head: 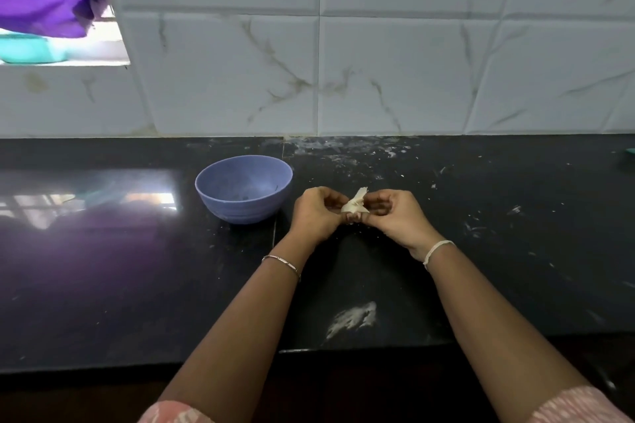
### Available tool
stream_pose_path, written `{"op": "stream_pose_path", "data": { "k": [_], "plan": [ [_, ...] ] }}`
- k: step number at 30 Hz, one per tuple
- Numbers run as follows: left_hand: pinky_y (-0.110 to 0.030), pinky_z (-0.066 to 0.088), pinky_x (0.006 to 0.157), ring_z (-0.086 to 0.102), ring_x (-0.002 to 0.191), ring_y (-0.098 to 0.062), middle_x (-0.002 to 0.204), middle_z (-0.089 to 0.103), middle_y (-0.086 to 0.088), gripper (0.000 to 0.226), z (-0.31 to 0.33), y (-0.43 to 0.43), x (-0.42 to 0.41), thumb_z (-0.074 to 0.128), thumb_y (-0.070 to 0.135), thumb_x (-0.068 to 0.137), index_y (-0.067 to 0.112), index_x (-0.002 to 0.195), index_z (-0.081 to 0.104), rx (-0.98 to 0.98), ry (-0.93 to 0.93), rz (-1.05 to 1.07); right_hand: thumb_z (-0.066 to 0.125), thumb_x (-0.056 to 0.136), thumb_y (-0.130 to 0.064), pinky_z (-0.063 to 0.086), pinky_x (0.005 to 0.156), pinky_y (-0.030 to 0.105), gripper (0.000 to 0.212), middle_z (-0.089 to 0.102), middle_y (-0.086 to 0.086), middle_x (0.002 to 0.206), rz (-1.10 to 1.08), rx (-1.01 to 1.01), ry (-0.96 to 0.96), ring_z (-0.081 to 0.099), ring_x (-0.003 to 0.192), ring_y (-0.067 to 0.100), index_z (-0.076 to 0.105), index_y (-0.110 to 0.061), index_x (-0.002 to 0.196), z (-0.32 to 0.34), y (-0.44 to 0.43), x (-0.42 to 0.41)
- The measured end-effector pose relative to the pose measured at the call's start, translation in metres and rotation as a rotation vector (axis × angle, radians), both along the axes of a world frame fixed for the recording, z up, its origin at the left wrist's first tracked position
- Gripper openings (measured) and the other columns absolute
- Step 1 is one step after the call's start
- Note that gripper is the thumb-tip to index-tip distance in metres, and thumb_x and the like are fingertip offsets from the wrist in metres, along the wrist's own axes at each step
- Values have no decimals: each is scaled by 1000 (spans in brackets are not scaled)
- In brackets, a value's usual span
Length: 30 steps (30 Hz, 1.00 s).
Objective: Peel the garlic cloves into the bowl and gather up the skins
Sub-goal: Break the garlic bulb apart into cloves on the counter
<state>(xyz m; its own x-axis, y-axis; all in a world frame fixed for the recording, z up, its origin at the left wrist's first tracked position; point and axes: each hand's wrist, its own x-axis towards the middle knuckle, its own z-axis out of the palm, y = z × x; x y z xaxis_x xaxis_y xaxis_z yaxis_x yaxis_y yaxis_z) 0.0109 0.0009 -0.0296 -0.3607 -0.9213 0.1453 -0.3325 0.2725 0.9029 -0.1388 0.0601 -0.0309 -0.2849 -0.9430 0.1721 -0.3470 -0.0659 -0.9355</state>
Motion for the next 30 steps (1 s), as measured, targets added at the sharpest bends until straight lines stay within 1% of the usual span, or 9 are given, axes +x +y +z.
{"op": "stream_pose_path", "data": {
  "k": [3,7,9,11,15,17,21,25,30],
  "plan": [
    [-29,57,85,71,85,-12,92,75,-2,26,-2,1,1,86,12,72,14,94,72,-23,-15,34,86,69,-4,57,82,29,26,75,8,89,-43,-24,27,73,83,17,70,-21,81,-1,1,1],
    [-25,55,80,70,84,-11,91,75,-3,22,-3,2,3,84,13,75,14,94,74,-62,-50,74,83,74,-5,57,88,40,21,75,7,86,-76,-62,82,72,87,24,72,-23,75,-2,1,-2],
    [-26,55,83,70,86,-11,93,75,-3,23,-3,2,4,83,13,76,13,96,75,-71,-64,64,81,76,-6,57,87,44,19,75,6,82,-89,-75,108,72,85,26,72,-23,72,-3,-1,-3],
    [-26,56,84,70,87,-10,93,75,-1,28,-2,2,5,86,16,73,14,98,75,-63,-71,33,80,78,-7,58,83,41,21,75,5,79,-108,-81,140,71,81,23,71,-24,70,-2,-1,-2],
    [-13,50,69,67,77,-2,82,73,6,35,1,3,5,90,23,66,17,96,74,-68,-95,-7,76,82,-10,55,67,21,17,70,-6,71,-139,-98,253,65,66,7,70,-22,72,0,-4,-1],
    [-17,52,70,67,77,-4,82,73,6,35,-1,2,4,91,26,65,17,94,74,-89,-96,9,74,82,-11,51,61,16,15,68,-7,69,-161,-106,305,62,62,4,68,-21,74,0,-6,0],
    [-25,57,80,69,84,-8,87,74,3,36,-4,-5,1,91,25,64,17,94,74,-72,-69,-5,68,86,-10,54,69,26,17,66,-6,70,-179,-98,363,60,63,6,65,-24,78,-2,-9,-4],
    [-39,55,94,70,95,-15,96,75,-2,41,-6,-13,2,90,14,65,12,103,74,5,-22,-89,62,89,-4,59,76,36,23,71,-2,73,-207,-100,273,70,67,13,60,-24,79,-3,-10,-6],
    [-39,54,96,69,98,-17,99,75,-4,45,-8,-15,2,90,17,67,11,107,72,42,-11,-128,70,84,-9,57,77,35,21,69,-4,73,-270,-86,263,68,72,12,63,-26,75,-2,-11,-7]
  ]
}}
